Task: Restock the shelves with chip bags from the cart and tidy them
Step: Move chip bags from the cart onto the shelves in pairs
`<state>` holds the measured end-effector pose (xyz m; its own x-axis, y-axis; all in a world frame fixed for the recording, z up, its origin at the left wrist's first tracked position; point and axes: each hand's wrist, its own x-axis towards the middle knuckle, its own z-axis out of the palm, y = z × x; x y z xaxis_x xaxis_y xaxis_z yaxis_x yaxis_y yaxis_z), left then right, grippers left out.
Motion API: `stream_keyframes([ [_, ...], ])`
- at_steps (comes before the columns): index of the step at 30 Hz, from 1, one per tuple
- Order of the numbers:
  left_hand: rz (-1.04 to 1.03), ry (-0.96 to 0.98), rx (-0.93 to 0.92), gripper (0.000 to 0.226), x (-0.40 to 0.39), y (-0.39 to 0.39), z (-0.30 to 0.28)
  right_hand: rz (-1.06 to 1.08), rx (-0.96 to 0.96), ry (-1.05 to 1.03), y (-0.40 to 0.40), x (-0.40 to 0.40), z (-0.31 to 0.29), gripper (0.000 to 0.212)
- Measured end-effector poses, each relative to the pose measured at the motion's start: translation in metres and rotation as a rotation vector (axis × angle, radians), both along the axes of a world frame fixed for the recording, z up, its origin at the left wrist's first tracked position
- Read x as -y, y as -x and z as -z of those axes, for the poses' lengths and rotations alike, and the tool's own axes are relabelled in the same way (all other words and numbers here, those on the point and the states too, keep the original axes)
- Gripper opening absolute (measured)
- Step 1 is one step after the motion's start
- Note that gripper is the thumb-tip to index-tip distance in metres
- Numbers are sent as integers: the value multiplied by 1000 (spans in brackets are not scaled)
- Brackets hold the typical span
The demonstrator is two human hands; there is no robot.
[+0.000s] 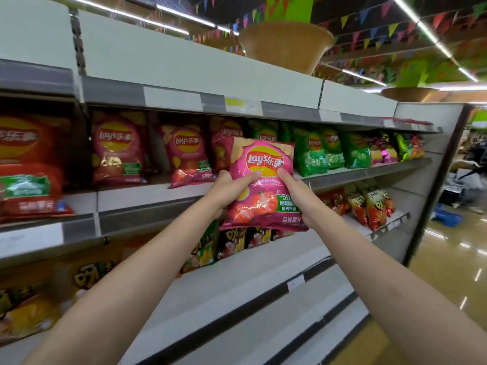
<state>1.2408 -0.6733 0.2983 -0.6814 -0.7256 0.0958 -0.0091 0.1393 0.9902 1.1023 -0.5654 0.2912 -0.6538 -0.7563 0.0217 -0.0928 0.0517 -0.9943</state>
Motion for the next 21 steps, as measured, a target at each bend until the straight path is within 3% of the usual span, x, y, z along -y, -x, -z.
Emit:
stream_keyframes([
  [3, -64, 25, 6, 81, 29, 22, -9, -18, -17, -9, 22, 31, -15, 68],
  [7, -181, 14, 3, 86, 58, 44, -19, -22, -16, -26, 51, 70, -29, 98],
  [11, -294, 77, 11, 130, 83, 64, -32, -121, 13, 3, 73, 101, -42, 66],
  [13, -333, 74, 19, 116, 91, 73, -38, -152, 6, 3, 86, 116, -46, 52],
  [16, -422, 89, 50, 82, 96, 85, -41, -190, -18, 5, 101, 135, -50, 50],
  [21, -508, 134, 33, 67, 104, 106, -38, -266, -36, -72, 123, 157, -52, 36],
])
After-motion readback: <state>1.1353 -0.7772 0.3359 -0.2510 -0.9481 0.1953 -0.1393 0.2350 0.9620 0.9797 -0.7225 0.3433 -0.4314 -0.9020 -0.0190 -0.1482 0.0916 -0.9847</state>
